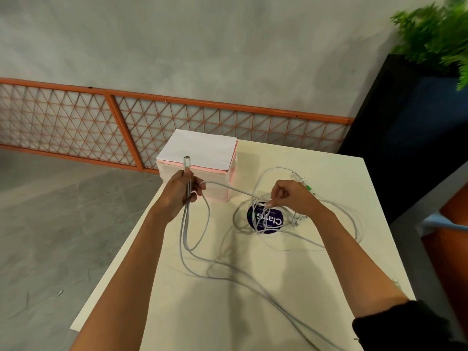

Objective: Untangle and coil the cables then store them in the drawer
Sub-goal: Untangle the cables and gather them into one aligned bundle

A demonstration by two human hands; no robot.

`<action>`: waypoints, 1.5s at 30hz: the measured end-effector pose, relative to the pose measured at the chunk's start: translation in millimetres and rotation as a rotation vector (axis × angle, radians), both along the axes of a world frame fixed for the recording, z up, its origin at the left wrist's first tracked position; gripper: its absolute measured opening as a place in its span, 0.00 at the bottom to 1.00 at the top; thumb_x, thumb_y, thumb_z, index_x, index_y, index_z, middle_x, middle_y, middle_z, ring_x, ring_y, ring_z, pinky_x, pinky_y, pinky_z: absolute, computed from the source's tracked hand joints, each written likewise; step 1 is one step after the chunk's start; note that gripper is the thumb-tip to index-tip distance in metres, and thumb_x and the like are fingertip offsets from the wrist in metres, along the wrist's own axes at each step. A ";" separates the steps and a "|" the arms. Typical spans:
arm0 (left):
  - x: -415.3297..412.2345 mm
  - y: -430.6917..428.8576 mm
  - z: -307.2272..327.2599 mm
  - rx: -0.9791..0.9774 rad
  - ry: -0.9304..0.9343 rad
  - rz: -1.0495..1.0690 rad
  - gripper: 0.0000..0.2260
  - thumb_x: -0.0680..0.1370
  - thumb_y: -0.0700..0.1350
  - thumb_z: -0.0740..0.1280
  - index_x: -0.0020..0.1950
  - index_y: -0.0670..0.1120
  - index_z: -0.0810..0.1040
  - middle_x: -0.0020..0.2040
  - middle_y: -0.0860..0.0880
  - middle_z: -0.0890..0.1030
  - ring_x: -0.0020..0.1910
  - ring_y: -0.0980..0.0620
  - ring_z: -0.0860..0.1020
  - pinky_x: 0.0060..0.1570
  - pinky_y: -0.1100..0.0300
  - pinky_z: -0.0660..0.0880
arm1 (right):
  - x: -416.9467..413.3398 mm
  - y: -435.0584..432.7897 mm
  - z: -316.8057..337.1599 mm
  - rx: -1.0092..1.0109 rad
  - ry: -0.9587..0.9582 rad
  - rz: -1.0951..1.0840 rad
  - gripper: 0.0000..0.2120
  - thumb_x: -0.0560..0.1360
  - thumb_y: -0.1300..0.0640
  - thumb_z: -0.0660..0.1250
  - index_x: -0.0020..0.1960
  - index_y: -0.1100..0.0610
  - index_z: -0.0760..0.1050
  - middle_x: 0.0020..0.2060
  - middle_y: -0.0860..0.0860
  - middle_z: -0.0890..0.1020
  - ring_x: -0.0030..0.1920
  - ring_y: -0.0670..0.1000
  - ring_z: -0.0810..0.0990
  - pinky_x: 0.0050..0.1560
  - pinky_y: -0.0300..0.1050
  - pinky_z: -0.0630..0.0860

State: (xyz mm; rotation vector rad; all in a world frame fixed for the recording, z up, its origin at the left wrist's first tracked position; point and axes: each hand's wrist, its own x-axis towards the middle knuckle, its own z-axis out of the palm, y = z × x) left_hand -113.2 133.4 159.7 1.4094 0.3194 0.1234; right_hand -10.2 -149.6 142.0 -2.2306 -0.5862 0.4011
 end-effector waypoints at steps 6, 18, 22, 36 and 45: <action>1.0 14.3 -1.1 0.089 0.045 0.197 0.16 0.85 0.48 0.51 0.41 0.43 0.68 0.34 0.46 0.74 0.29 0.53 0.67 0.21 0.68 0.64 | 11.9 -18.0 3.5 -0.156 0.038 0.027 0.06 0.66 0.57 0.78 0.39 0.56 0.81 0.33 0.52 0.78 0.35 0.47 0.71 0.31 0.31 0.65; -3.0 29.7 -3.5 0.016 0.016 0.301 0.17 0.84 0.47 0.52 0.39 0.42 0.69 0.24 0.53 0.74 0.21 0.59 0.65 0.19 0.69 0.60 | 31.9 -65.3 -31.0 -0.347 -0.009 -0.510 0.06 0.73 0.55 0.72 0.41 0.55 0.77 0.43 0.54 0.79 0.43 0.55 0.77 0.45 0.46 0.73; -2.3 26.2 -6.3 0.044 0.030 0.281 0.17 0.85 0.48 0.52 0.39 0.42 0.70 0.30 0.49 0.74 0.23 0.58 0.66 0.19 0.69 0.61 | 36.0 -75.0 -32.0 -0.324 -0.026 -0.707 0.07 0.76 0.57 0.68 0.50 0.59 0.80 0.51 0.60 0.80 0.53 0.61 0.78 0.50 0.51 0.75; 9.8 -6.7 6.0 -0.024 -0.067 0.093 0.13 0.85 0.45 0.51 0.42 0.43 0.67 0.31 0.49 0.81 0.28 0.54 0.76 0.22 0.65 0.66 | 4.2 -24.8 -30.9 -0.162 0.533 -0.106 0.23 0.72 0.75 0.62 0.62 0.58 0.70 0.48 0.53 0.76 0.47 0.51 0.74 0.41 0.39 0.73; 3.4 -5.5 8.9 -0.038 -0.082 0.081 0.13 0.85 0.44 0.51 0.42 0.44 0.67 0.32 0.49 0.81 0.29 0.54 0.78 0.22 0.66 0.66 | -15.4 2.9 -46.7 0.263 0.517 -0.111 0.25 0.71 0.67 0.68 0.65 0.49 0.72 0.58 0.50 0.75 0.57 0.52 0.78 0.48 0.44 0.79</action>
